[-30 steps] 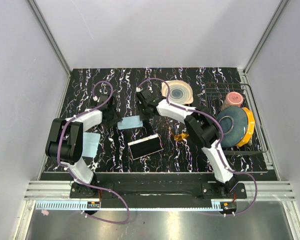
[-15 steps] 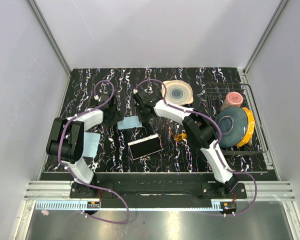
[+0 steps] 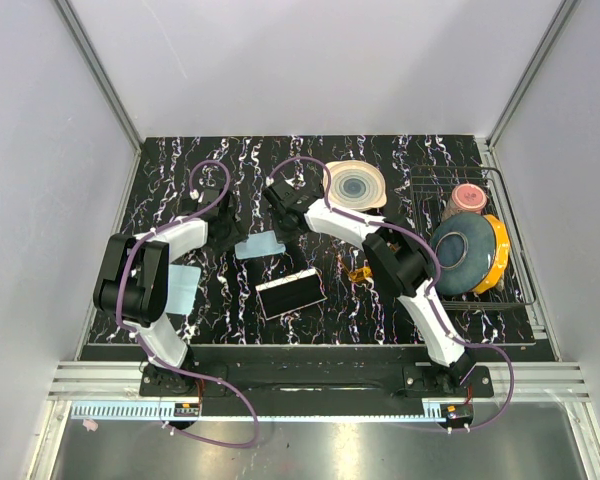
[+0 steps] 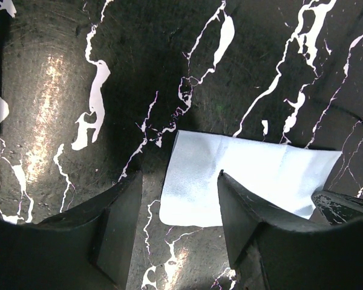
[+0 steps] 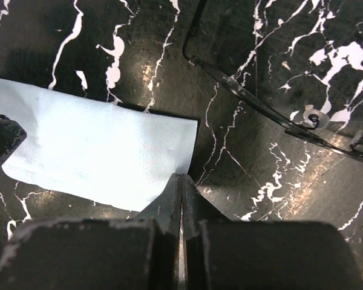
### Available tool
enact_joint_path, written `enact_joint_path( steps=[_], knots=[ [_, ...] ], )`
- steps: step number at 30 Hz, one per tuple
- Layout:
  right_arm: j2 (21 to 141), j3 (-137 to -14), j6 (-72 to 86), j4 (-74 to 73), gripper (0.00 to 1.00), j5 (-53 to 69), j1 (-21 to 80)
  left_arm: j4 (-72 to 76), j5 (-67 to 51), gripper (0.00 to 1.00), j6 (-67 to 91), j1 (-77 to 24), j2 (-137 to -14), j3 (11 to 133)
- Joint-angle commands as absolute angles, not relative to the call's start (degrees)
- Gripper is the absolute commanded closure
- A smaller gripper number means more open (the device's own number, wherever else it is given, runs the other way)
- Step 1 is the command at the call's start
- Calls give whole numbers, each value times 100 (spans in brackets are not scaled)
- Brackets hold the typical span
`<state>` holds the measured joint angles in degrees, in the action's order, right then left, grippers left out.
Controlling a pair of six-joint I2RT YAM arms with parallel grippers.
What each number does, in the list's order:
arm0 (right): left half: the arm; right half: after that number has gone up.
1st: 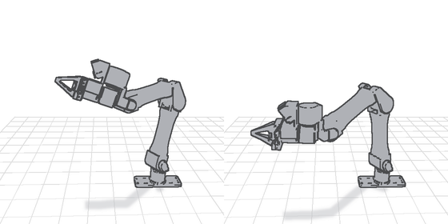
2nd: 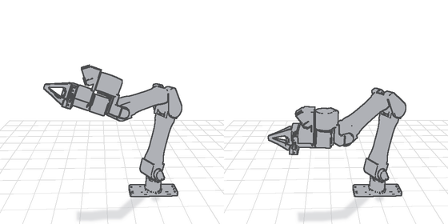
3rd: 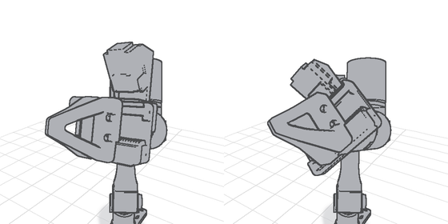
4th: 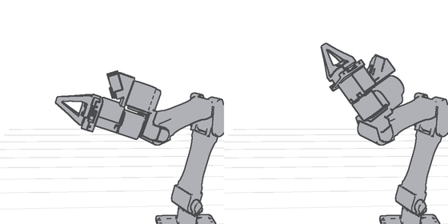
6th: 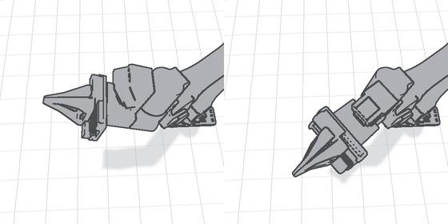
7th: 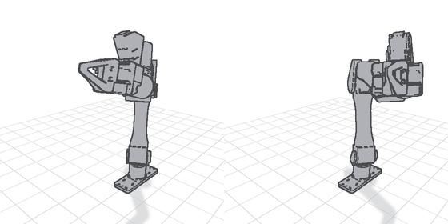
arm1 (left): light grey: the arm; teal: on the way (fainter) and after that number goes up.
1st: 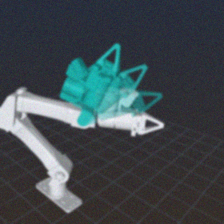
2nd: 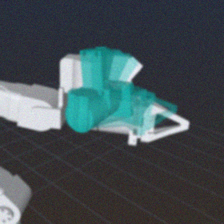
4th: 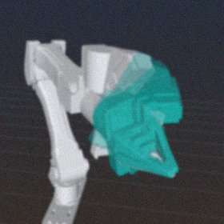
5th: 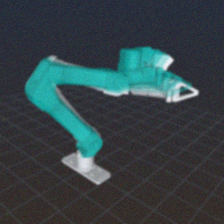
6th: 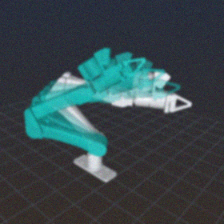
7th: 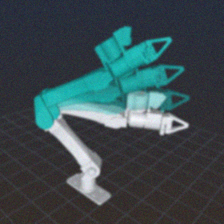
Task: Organize the sunglasses
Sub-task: Pick up the folded cleaning cloth from the center of the board.
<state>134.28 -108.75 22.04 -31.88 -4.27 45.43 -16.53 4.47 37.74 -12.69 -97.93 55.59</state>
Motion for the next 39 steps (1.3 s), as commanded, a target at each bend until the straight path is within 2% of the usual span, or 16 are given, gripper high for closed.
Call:
enact_joint_path(
  steps=[1, 9, 18, 24, 31, 39],
  knots=[
    [13588, -11083, 2074, -3568, 100, -1010, 4579, -1767, 562, 43, 3779, -1301, -9861, 5686],
    [13544, -11057, 2109, -3516, 100, -747, 4570, -1810, 483, 44, 4060, -1336, -9940, 5704],
    [13544, -10951, 2189, -3428, 100, -624, 4562, -1854, 475, 66, 4157, -1450, -10186, 5766],
    [13509, -10907, 2197, -3410, 100, -589, 4570, -1969, 571, 71, 4175, -1503, -10257, 5880],
    [13465, -10837, 2232, -3340, 100, -527, 4579, -2039, 624, 82, 4184, -1556, -10309, 5915],
    [13412, -10810, 2232, -3261, 100, -510, 4570, -2135, 747, 88, 4166, -1556, -10257, 5976]
  ],
)
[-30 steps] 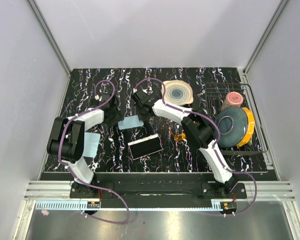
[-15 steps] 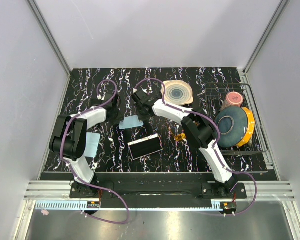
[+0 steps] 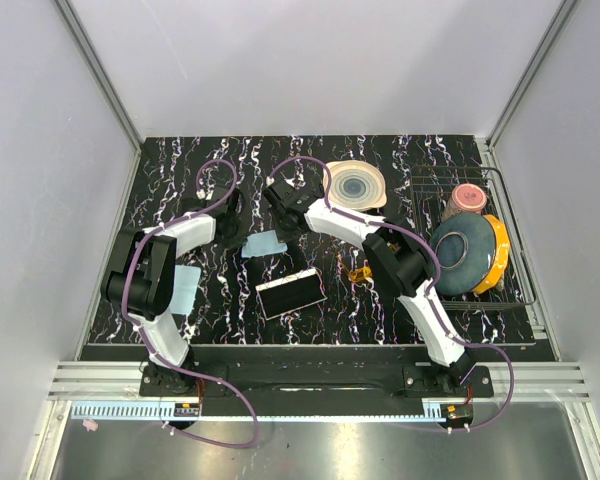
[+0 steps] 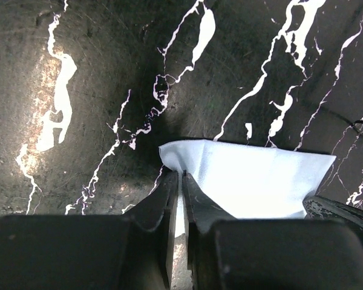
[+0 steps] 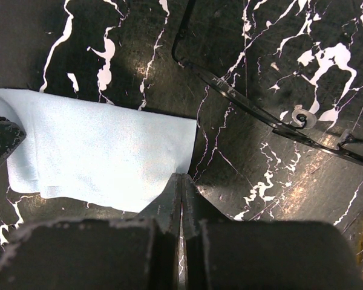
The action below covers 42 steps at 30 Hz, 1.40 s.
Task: Organize the sunglasses
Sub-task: Pick up the folded cleaning cloth from the center of the board.
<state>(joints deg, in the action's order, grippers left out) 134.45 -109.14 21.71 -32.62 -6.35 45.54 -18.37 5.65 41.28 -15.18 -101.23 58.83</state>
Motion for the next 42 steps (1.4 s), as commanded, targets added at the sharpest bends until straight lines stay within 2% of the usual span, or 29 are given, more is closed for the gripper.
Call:
enact_joint_path(
  steps=[1, 7, 8, 9, 13, 16, 35, 42],
  knots=[
    [13412, -10811, 2232, -3261, 100, -518, 4570, -2171, 791, 89, 4166, -1556, -10248, 5985],
    [13395, -10819, 2224, -3252, 100, -571, 4570, -2224, 853, 96, 4131, -1556, -10222, 6003],
    [13395, -10819, 2224, -3252, 96, -589, 4579, -2224, 844, 98, 4131, -1564, -10222, 6003],
    [13377, -10811, 2232, -3261, 86, -606, 4579, -2232, 844, 100, 4131, -1564, -10230, 6012],
    [13359, -10828, 2233, -3252, 67, -659, 4570, -2224, 817, 100, 4113, -1556, -10257, 6029],
    [13359, -10881, 2197, -3261, 65, -598, 4570, -2224, 800, 100, 4105, -1564, -10266, 6047],
    [14176, -11777, 1863, -4131, 68, -940, 4772, -2206, 738, 100, 4104, -1564, -10310, 6064],
    [14238, -11813, 1907, -4236, 82, -1134, 4790, -2197, 721, 100, 4104, -1556, -10310, 6047]
  ],
)
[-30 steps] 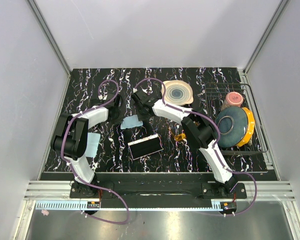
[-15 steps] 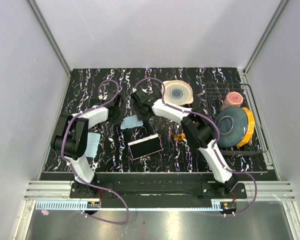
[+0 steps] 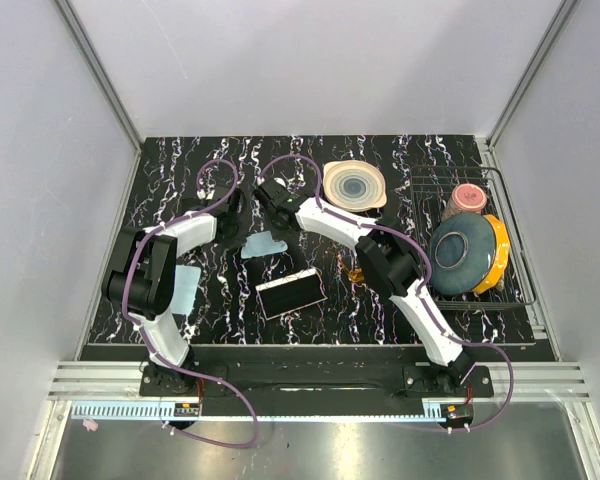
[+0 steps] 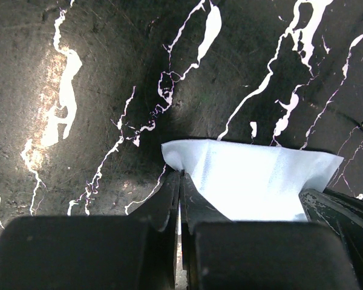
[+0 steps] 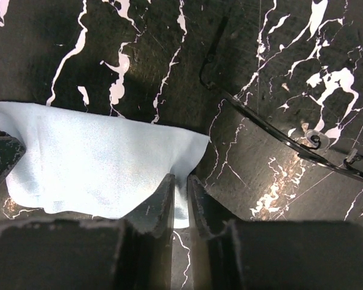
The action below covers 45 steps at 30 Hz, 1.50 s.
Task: Organize the sunglasses
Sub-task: Pick up the folded cleaning cloth from the center of the board, then place the folded cleaning cloth in the sunglasses case.
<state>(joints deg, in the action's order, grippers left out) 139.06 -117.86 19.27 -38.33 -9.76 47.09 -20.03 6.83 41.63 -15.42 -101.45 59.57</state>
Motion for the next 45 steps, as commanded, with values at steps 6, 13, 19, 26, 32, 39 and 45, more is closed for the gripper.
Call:
enact_joint_path(
  steps=[6, 13, 19, 26, 32, 39, 45],
  knots=[
    [14177, -11786, 1934, -4184, 96, -1195, 4799, -2197, 721, 100, 4078, -1556, -10283, 6047],
    [13686, -11401, 1977, -3806, 100, -1160, 4799, -2144, 501, 100, 3955, -1582, -9923, 6135],
    [13036, -10944, 2056, -3577, 100, -1073, 4799, -2197, 396, 100, 3990, -1705, -9256, 5986],
    [12174, -10258, 2109, -3454, 100, -818, 4808, -2417, 360, 100, 4034, -1968, -8386, 5705],
    [11339, -9511, 2136, -3393, 100, -765, 4869, -2557, 430, 100, 4271, -2469, -7779, 5178],
    [10434, -8361, 2381, -3270, 100, -817, 4983, -2794, 834, 100, 4754, -3181, -7120, 4825],
    [9888, -7490, 2636, -2971, 100, -817, 5106, -2769, 1178, 100, 5229, -3805, -7136, 4509]
  ],
)
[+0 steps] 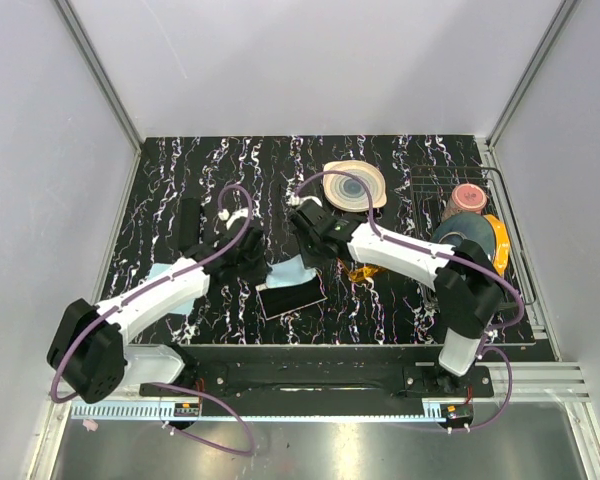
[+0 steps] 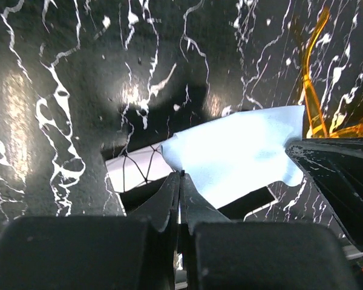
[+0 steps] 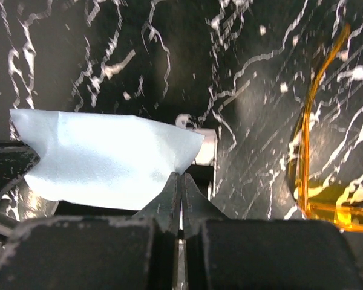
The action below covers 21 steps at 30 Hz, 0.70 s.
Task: Organize the sunglasses
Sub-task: Place the folded cleaning cloth in the sunglasses case.
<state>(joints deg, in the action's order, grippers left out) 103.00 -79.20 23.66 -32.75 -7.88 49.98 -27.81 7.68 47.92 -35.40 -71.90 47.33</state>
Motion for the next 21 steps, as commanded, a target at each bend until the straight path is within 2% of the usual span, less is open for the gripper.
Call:
enact_joint_path(
  steps=[1, 10, 21],
  knots=[
    [9835, -7419, 2654, -2927, 100, -817, 5115, -2760, 1204, 100, 5273, -3927, -7189, 4483],
    [9782, -6847, 2786, -2541, 100, -879, 5133, -2593, 1616, 100, 5572, -4376, -7690, 4430],
    [9975, -6715, 2935, -2189, 100, -984, 5133, -2531, 2346, 100, 5897, -4632, -7910, 4272]
  ],
)
